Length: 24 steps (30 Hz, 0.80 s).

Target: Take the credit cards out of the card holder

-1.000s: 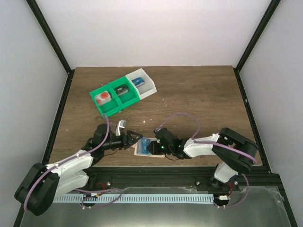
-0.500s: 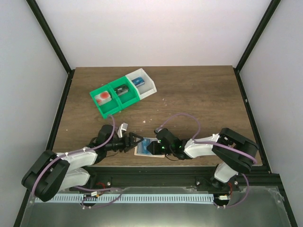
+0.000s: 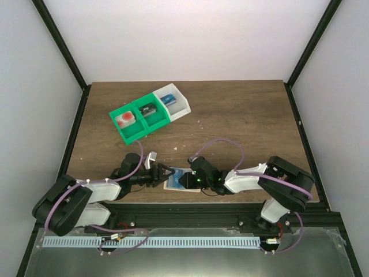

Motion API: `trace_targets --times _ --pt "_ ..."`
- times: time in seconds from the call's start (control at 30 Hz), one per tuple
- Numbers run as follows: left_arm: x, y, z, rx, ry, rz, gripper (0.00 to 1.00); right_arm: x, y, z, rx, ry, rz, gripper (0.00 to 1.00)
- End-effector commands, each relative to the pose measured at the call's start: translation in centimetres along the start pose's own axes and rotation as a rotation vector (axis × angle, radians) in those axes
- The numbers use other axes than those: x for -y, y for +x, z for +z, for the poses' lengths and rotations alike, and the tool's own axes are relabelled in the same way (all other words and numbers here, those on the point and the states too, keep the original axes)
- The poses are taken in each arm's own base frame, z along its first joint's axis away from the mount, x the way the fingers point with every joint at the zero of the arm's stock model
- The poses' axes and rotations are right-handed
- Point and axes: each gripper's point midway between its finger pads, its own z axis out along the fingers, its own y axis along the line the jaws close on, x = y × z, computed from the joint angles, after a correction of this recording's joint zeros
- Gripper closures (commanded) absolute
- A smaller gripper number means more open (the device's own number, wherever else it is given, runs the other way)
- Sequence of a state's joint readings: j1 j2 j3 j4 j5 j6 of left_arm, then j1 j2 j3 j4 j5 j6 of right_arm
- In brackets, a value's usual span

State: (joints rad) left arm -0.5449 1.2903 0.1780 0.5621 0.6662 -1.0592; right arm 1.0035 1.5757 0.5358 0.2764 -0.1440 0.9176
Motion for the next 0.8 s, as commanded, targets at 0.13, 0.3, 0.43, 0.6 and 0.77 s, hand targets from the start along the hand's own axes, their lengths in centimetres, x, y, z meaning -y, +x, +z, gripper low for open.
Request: trace_targets --times 0.13,0.3,0.43,0.6,0.77 --pt "2.0 0.5 0.4 -0.026 0.075 0.053 0.47 2.0 1.1 0.3 -0.030 0.054 0.010 0.80" --pt "2.7 1.0 1.1 -0.044 0.072 0.072 0.60 1.6 0.9 0.2 -0.026 0.038 0.003 0.81" --pt "1.6 0.8 1.6 -0.033 -0.007 0.076 0.82 0.9 0.7 0.0 -0.019 0.008 -0.013 0.83" --pt "1.6 0.1 1.3 0.002 -0.064 0.114 0.95 0.1 0.4 -0.3 -0.011 -0.026 -0.026 0.83" --pt "1.6 -0.8 0.2 0.059 -0.125 0.168 0.74 0.5 0.4 -0.3 -0.006 -0.010 -0.022 0.83"
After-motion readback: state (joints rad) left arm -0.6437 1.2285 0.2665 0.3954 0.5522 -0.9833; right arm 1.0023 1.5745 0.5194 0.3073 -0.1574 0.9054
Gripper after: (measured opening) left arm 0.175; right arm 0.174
